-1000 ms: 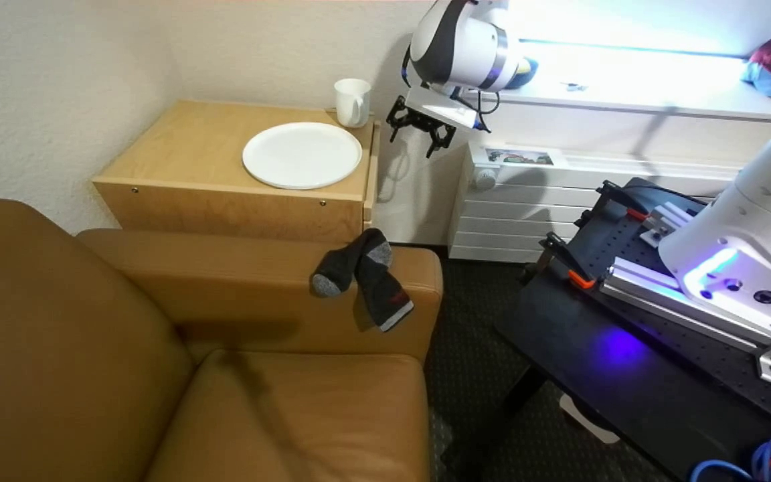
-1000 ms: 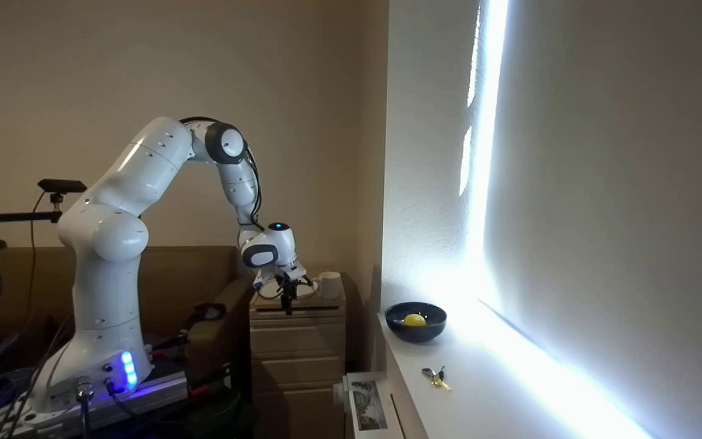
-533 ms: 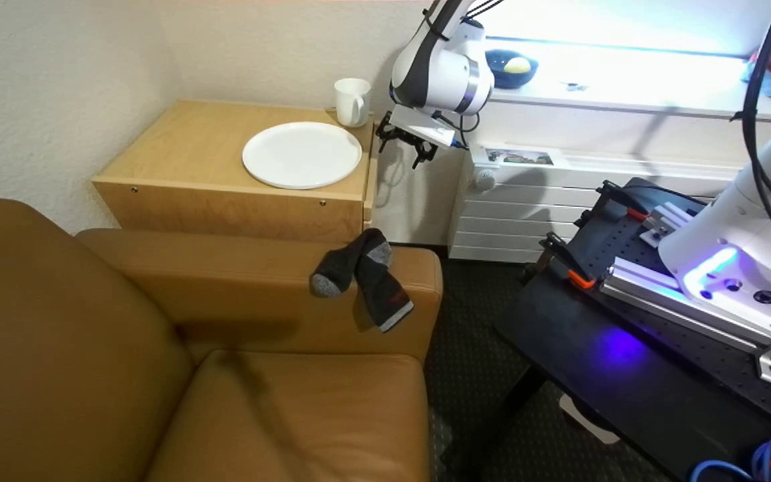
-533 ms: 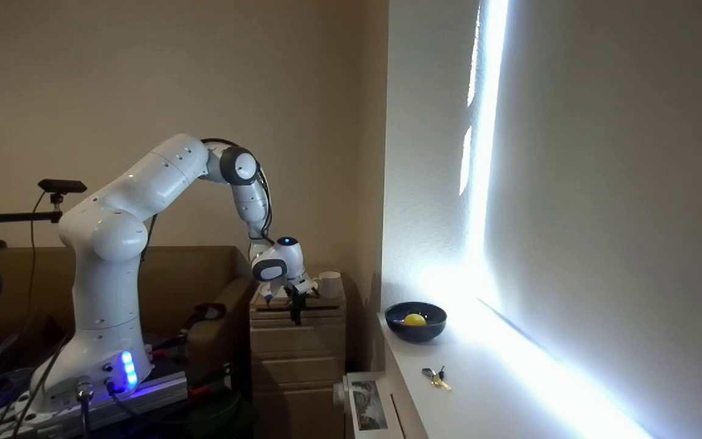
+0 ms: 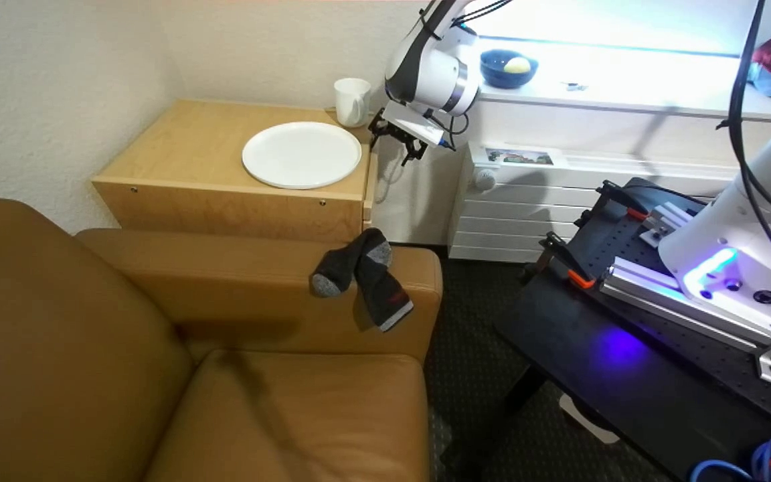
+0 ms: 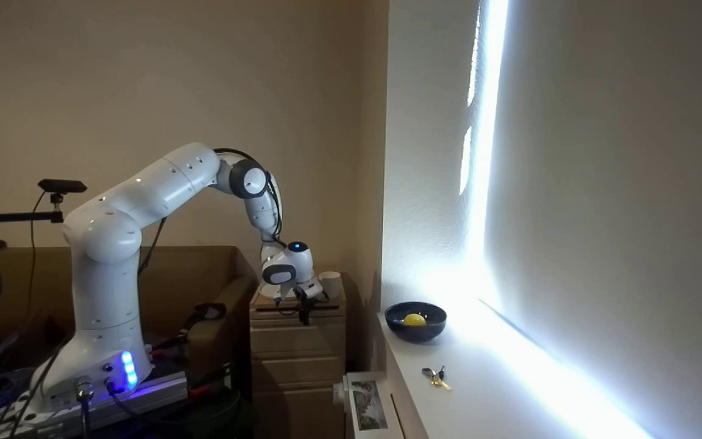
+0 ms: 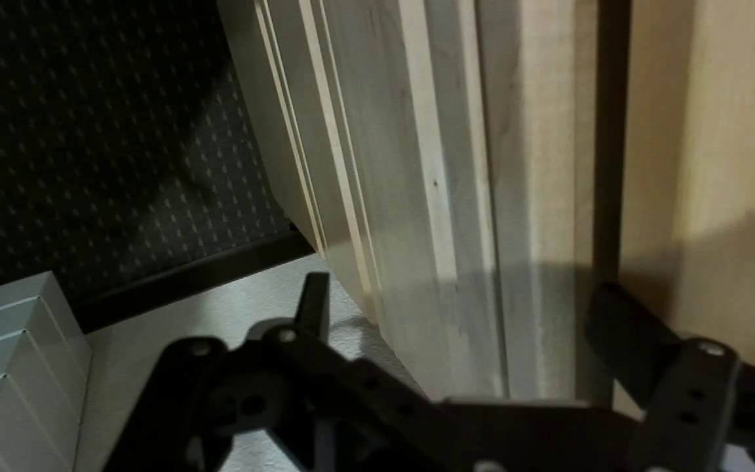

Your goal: Open the first top drawer then put the white cup on the drawer, then put the lemon in the white cup

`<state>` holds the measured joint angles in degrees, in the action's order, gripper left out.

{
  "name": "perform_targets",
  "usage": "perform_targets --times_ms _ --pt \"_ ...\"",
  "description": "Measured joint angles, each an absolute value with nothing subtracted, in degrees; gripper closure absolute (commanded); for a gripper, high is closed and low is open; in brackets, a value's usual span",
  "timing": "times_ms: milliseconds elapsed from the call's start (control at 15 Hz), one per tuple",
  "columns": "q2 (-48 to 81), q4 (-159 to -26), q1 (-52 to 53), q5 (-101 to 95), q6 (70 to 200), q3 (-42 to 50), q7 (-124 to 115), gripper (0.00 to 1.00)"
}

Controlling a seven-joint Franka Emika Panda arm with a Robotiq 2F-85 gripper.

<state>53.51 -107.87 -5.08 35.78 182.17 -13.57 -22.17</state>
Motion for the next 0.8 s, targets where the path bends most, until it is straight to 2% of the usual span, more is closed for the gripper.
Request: perform_targets --times_ms 467,800 --pt "55.9 -106.6 -8.9 31.2 182.2 -16.8 -20.2 0.00" --pt "55.8 -106.9 -6.6 25.3 183.7 -13.7 -19.1 0.00"
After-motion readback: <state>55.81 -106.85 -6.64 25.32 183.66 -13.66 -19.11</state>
